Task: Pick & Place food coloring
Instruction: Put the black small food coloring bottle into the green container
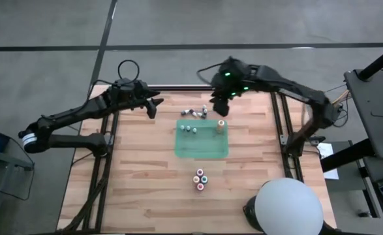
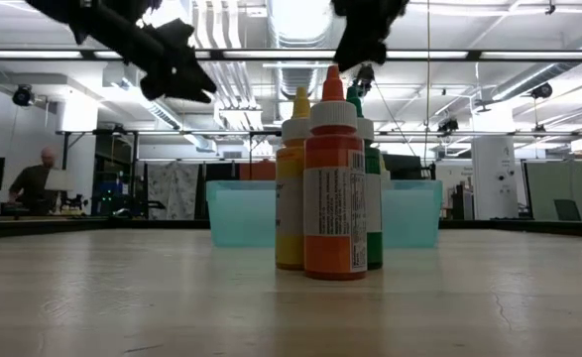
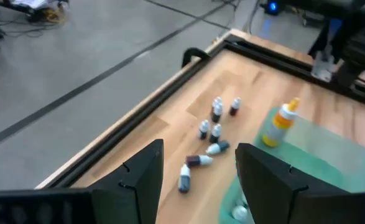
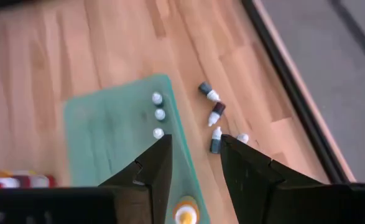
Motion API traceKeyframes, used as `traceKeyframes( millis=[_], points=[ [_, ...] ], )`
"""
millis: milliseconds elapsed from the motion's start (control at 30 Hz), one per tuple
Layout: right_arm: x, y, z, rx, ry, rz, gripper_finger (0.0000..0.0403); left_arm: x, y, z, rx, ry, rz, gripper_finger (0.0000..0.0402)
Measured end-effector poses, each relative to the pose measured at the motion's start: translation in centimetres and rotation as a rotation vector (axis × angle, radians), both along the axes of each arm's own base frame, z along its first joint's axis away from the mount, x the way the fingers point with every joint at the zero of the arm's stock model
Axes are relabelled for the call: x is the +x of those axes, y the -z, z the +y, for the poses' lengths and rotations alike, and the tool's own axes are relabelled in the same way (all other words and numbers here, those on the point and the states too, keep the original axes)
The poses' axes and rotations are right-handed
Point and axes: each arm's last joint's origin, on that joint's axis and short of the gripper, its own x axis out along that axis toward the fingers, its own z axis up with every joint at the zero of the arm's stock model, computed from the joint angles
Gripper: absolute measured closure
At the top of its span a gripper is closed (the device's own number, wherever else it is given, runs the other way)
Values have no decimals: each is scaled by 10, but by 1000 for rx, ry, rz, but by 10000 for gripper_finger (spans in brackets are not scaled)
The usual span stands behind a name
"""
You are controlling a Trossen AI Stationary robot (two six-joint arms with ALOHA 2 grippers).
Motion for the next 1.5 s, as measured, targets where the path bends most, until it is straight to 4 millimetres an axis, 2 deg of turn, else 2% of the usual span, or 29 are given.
traceKeyframes(
  millis=[333,567,700,867,1133,1367,1500],
  points=[
    [-64,-56,24,-9,158,-226,247,-14,50,21,21,45,-107,229],
    [-99,-81,36,-27,311,-354,225,-23,83,32,6,107,-8,229],
    [-112,-89,39,-47,377,-392,215,-22,93,44,-1,138,-3,229],
    [-117,-92,41,-36,415,-418,211,-16,107,59,4,154,-12,229],
    [-111,-88,38,-20,427,-404,211,-3,133,73,-28,228,-28,229],
    [-111,-88,38,-4,439,-409,211,7,146,80,47,355,17,229],
    [-111,-88,38,0,442,-409,211,14,149,89,41,365,25,229]
  ],
)
